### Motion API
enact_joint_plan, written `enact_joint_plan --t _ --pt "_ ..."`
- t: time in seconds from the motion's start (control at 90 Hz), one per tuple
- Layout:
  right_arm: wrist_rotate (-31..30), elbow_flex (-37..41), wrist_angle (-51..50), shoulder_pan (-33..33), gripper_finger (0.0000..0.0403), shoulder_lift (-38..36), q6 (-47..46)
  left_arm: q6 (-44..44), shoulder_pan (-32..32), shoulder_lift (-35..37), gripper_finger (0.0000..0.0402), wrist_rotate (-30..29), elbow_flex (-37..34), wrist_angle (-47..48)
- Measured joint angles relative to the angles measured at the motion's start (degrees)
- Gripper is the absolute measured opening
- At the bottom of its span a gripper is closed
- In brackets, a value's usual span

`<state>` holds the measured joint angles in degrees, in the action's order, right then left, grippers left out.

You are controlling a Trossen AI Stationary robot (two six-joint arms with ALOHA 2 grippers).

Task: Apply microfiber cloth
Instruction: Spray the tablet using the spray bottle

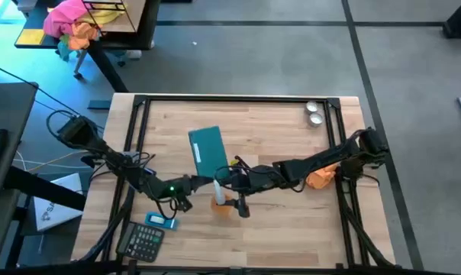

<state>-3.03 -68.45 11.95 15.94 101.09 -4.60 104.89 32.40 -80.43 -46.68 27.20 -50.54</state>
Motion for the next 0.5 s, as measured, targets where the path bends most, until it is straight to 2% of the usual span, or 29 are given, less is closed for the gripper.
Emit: enact_joint_plan --t 0.1,0.189,0.3,0.5 --pt "0.1 0.0 0.0 0.0 0.0184 0.0 -0.8 0.1 -0.4 -0.5 0.0009 0.5 -0.1 -2.5" --pt "0.1 0.0 -0.1 0.0 0.0168 0.1 -2.4 0.6 -0.6 -0.4 0.0009 1.0 0.0 -2.8" --pt "0.2 0.0 -0.2 0.0 0.0173 0.1 -2.6 1.0 -2.1 -0.2 0.0009 1.1 -0.1 -3.7" --pt "0.2 0.0 -0.3 -0.1 0.0197 0.1 -2.7 2.8 -3.8 -0.2 0.0009 -2.3 0.0 -5.4"
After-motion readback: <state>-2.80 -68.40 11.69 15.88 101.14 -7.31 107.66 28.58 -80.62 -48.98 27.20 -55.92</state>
